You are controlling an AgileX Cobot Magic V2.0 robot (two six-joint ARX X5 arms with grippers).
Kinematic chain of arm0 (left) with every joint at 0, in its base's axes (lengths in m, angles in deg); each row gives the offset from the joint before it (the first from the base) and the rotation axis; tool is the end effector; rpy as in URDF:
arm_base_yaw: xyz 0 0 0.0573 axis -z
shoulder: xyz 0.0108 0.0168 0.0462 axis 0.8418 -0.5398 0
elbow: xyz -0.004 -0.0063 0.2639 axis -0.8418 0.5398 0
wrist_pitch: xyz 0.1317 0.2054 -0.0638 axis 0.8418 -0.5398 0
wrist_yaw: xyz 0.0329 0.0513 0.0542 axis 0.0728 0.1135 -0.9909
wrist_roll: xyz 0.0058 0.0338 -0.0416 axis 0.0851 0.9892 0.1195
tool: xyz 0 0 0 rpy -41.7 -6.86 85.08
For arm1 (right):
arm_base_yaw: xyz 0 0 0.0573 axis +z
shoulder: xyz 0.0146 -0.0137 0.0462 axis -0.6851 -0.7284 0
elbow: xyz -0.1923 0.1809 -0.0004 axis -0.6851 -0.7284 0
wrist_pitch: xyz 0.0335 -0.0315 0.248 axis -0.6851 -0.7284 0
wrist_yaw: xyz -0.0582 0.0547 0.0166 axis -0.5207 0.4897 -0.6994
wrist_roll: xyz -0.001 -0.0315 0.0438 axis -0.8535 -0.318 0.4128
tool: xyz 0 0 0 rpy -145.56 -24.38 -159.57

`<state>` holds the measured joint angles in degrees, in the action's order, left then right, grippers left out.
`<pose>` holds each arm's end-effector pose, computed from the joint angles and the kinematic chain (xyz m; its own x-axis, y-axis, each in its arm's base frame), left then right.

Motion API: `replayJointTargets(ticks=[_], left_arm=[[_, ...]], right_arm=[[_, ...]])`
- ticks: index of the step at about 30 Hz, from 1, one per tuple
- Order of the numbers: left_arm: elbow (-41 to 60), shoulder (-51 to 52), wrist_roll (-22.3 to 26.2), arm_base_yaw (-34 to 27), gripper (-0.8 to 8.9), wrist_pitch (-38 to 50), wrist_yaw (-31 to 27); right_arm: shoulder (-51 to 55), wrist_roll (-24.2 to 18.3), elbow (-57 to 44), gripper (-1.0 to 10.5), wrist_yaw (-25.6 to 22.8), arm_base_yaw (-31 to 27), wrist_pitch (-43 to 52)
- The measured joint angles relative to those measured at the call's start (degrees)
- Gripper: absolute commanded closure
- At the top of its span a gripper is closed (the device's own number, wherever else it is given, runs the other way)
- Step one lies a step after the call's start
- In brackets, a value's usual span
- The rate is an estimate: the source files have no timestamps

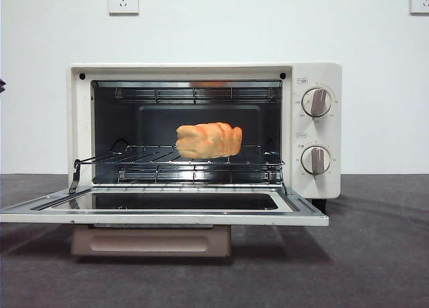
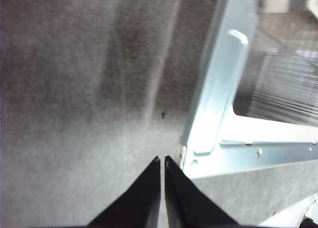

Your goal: The left arm flap open the oven, the right arm pick bread and place it into oven, the left arm flap close the oven

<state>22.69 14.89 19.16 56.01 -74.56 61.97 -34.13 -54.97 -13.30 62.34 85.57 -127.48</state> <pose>0.2027 -0.0118 0.1720 0.2317 -0.5603 -0.7952 -0.1889 0.7760 -0.6018 0.0626 0.0623 0.3225 0.4677 0.6052 -0.6442 -0.5413 0.7723 0.3326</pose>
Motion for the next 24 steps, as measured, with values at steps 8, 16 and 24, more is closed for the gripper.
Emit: replayJointTargets(ticks=[8,16,24], left_arm=[[0.0,-3.43,-0.02,1.66,7.98,1.55,-0.2],[0.02,-6.29,-0.26,2.95,7.98,3.89,1.11],[0.09,-6.38,-0.74,2.89,7.98,4.17,2.36]], right_arm=[[0.0,0.0,0.0,9.3,-0.07,0.0,1.33],[0.0,0.0,0.0,9.3,-0.07,0.0,2.1],[0.0,0.02,0.0,9.3,-0.07,0.0,2.12]])
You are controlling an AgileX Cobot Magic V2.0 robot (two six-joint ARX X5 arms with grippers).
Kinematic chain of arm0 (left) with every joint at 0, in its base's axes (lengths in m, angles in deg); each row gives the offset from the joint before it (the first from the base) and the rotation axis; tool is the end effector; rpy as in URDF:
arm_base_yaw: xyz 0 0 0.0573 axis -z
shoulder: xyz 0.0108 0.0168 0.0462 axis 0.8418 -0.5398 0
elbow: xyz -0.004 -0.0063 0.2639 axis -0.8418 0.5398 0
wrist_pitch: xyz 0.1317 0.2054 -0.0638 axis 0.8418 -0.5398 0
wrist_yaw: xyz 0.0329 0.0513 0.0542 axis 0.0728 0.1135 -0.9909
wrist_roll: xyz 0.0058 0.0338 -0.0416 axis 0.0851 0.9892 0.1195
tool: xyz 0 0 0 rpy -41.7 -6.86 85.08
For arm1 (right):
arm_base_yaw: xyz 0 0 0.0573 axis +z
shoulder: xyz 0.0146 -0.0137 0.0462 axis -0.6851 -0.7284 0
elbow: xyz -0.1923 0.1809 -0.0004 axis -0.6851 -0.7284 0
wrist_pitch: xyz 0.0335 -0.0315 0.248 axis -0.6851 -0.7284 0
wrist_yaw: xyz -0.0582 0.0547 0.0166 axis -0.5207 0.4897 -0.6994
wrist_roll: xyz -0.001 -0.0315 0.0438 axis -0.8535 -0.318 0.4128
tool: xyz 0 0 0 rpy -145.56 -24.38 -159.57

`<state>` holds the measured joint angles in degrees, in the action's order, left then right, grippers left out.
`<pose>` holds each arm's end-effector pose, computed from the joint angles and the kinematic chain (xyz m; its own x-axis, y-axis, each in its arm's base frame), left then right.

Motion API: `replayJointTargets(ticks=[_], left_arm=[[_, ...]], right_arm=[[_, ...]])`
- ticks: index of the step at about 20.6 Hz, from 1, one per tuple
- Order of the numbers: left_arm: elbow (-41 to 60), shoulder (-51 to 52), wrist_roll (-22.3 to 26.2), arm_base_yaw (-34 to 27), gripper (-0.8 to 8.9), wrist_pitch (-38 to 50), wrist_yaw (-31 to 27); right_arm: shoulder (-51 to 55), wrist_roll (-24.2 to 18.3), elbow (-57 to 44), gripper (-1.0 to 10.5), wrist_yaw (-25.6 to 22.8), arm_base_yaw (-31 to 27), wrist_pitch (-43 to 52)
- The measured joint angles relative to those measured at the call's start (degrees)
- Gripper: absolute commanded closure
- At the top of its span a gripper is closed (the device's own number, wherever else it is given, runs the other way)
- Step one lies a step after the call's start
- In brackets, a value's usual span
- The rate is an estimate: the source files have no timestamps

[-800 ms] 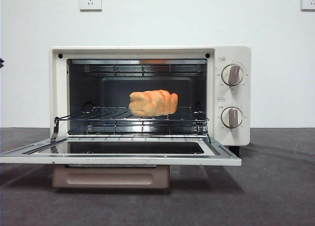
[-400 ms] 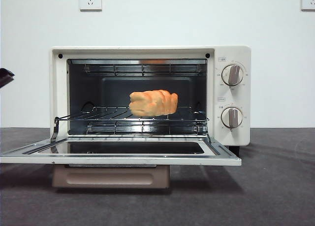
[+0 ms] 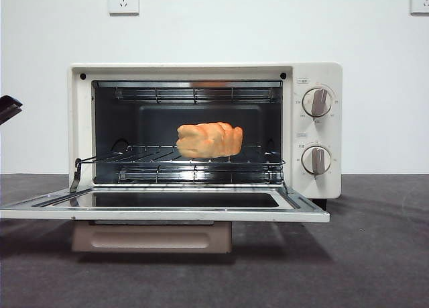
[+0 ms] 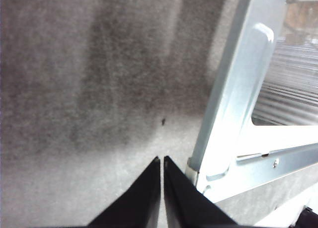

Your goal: The left arm flap open the oven, the right arm pick bread and place it into oven, the left arm flap close the oven

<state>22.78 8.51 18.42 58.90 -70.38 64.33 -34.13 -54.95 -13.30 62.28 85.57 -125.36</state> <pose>0.2143 -0.0233 0.1529 0.1649 -0.6037 -0.7800 -0.1795 0.7592 -0.6256 0.0643 0.0638 0.3252 0.4857 0.6202 -0.6160 -0.5497 0.7646 0.3365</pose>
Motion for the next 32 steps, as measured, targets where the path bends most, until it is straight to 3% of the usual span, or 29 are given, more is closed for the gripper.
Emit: replayJointTargets(ticks=[19,25,32], left_arm=[[-3.69,4.24,-2.14,-0.22,7.98,2.45,4.11],[-5.99,5.84,-7.5,-0.2,7.98,10.03,5.29],[-7.13,5.84,-17.14,0.07,7.98,23.37,6.19]], right_arm=[[0.0,0.61,0.0,9.3,0.0,0.0,0.0],[0.0,0.63,0.0,9.3,0.0,0.0,0.17],[0.0,0.63,0.0,9.3,0.0,0.0,0.5]])
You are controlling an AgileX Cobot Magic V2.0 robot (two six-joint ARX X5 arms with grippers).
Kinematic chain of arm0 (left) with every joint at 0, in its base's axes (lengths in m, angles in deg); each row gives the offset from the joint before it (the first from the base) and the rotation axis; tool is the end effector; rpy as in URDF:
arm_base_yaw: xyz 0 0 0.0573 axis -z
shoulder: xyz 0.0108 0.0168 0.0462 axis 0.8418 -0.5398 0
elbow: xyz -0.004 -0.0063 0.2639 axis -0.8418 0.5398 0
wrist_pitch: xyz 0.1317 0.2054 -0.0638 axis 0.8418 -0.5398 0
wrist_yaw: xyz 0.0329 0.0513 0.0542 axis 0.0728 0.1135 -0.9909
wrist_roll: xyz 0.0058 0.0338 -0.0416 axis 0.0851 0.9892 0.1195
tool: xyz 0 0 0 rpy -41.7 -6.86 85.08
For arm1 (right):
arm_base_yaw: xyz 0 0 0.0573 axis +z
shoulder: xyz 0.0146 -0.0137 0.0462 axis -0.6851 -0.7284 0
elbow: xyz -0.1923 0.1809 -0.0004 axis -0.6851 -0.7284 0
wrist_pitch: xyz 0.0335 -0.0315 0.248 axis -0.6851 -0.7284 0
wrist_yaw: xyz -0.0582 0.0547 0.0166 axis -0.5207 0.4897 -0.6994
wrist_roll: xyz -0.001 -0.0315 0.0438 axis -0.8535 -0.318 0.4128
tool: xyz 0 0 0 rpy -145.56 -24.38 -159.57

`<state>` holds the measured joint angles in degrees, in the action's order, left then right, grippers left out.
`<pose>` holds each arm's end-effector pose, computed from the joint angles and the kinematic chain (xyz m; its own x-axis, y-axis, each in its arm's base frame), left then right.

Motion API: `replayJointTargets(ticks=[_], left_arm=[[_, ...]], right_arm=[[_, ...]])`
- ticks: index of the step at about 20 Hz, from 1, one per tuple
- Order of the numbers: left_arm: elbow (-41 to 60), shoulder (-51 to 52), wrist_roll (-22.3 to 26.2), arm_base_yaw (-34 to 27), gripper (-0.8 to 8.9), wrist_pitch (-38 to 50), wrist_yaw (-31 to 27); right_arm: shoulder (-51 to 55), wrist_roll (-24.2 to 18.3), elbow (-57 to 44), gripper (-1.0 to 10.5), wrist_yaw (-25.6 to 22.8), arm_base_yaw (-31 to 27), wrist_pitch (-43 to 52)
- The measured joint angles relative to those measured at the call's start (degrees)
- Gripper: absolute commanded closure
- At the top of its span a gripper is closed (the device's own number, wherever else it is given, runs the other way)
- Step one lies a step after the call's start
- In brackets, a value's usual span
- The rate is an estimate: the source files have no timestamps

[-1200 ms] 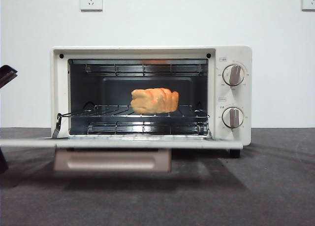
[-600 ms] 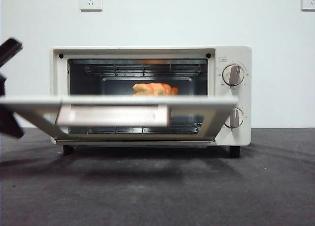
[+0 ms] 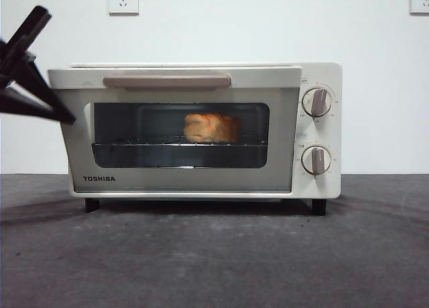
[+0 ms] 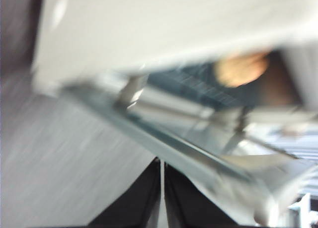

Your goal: The left arm flap open the oven, the right arm pick bread and place it into oven, the left arm flap close the oven

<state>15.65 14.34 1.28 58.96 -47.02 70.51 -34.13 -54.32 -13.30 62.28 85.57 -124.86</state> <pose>0.2567 -0.0271 0.2302 0.5360 -0.6972 -0.4760 0.0412 0.5848 -0.8101 0.0647 0.0641 0.3259 0.4896 0.6238 -0.6091 -0.5444 0.7645 0.3453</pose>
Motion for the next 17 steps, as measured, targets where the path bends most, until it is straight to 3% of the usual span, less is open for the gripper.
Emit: replayJointTargets(ticks=[4,10,17], left_arm=[[0.0,0.04,-4.76,0.02,7.98,7.02,0.07],[0.0,0.11,-8.2,0.02,7.98,15.47,0.72],[0.0,5.33,-6.6,0.13,7.98,14.69,3.28]], right_arm=[[0.0,0.0,0.0,9.3,-0.02,0.0,0.0],[0.0,-0.02,0.0,9.3,-0.04,0.0,0.02],[0.0,-0.46,0.0,9.3,-3.28,0.0,0.02]])
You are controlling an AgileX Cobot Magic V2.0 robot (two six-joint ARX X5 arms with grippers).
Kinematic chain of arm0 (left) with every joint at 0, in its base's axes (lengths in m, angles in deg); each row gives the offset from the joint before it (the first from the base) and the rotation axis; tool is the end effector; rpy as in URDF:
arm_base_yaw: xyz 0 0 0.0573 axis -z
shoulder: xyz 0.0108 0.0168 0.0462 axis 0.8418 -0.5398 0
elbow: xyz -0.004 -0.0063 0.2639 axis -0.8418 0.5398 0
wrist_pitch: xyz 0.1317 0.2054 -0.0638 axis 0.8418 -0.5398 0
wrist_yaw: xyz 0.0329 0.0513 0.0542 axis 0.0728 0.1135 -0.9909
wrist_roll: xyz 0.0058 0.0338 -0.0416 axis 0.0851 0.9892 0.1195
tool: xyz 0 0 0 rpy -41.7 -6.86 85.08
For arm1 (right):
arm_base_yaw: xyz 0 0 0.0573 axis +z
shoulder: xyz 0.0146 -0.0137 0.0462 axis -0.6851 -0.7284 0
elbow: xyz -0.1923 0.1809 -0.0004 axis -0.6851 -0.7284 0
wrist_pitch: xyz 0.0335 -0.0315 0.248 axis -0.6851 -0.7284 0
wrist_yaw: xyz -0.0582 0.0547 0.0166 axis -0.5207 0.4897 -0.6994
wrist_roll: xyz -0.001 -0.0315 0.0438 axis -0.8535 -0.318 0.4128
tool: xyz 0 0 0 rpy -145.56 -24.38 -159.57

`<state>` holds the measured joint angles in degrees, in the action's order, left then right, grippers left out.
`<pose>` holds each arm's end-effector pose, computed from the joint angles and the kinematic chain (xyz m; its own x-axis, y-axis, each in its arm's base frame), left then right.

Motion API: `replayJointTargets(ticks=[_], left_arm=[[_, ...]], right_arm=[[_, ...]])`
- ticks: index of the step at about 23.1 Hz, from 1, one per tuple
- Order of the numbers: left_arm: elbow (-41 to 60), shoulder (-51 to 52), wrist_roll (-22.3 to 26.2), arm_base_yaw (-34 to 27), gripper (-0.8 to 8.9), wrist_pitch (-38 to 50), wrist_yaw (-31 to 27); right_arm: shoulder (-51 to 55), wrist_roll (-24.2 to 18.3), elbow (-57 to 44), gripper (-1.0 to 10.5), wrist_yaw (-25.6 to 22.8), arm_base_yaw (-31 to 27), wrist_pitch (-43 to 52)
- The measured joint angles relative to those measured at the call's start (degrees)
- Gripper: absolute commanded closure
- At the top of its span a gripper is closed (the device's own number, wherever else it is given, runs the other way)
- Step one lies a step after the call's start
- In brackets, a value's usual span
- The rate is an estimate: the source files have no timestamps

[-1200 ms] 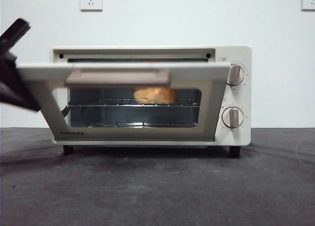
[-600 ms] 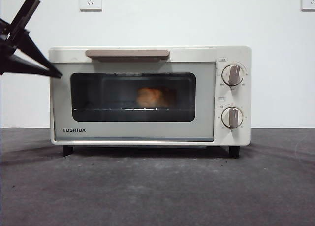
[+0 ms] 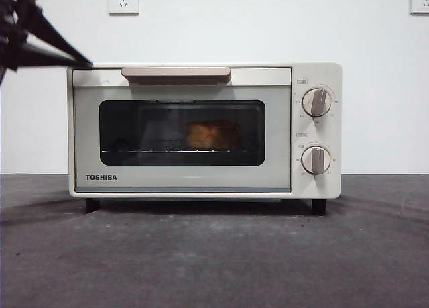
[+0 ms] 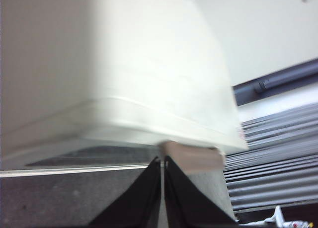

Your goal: The left arm flap open the oven, the right arm pick bread and place it into oven, the left arm flap close the oven

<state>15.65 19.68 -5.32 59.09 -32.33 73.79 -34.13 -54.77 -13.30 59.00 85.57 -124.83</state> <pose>0.2533 -0.0288 0.2722 0.6249 -0.7420 -0.2428 0.2653 0.4943 -0.8278 0.0660 0.0630 0.3258 0.5317 0.5851 -0.6124 -0.5223 0.7957 0.3068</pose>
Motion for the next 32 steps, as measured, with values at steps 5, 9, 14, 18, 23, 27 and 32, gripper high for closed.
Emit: replayJointTargets(ticks=[5,9,14,18,23,27,32], left_arm=[[-0.09,9.11,6.88,0.04,7.98,-7.41,-0.09],[-0.2,15.89,15.45,0.04,7.95,-17.59,-3.06],[-0.2,19.32,21.94,0.04,7.92,-25.4,-3.17],[-0.2,20.2,23.32,0.04,7.92,-25.33,-3.28],[-0.2,20.59,23.61,0.74,7.92,-25.55,-4.0],[-0.2,24.0,23.65,1.57,7.92,-25.68,-4.13],[4.98,31.69,29.44,2.6,7.92,-19.02,-4.11]], right_arm=[[0.0,-0.04,0.0,9.3,-1.64,0.0,0.0],[0.0,-0.15,0.0,9.3,-4.68,0.0,0.42],[0.0,-0.17,0.0,9.3,-6.03,0.0,1.42],[0.0,-0.17,0.0,9.3,-6.03,0.0,1.62],[0.0,-0.17,0.0,9.3,-6.03,0.0,1.62],[0.0,-0.17,0.0,9.3,-6.05,0.0,1.6],[0.0,-0.17,0.0,9.3,-6.03,0.0,1.62]])
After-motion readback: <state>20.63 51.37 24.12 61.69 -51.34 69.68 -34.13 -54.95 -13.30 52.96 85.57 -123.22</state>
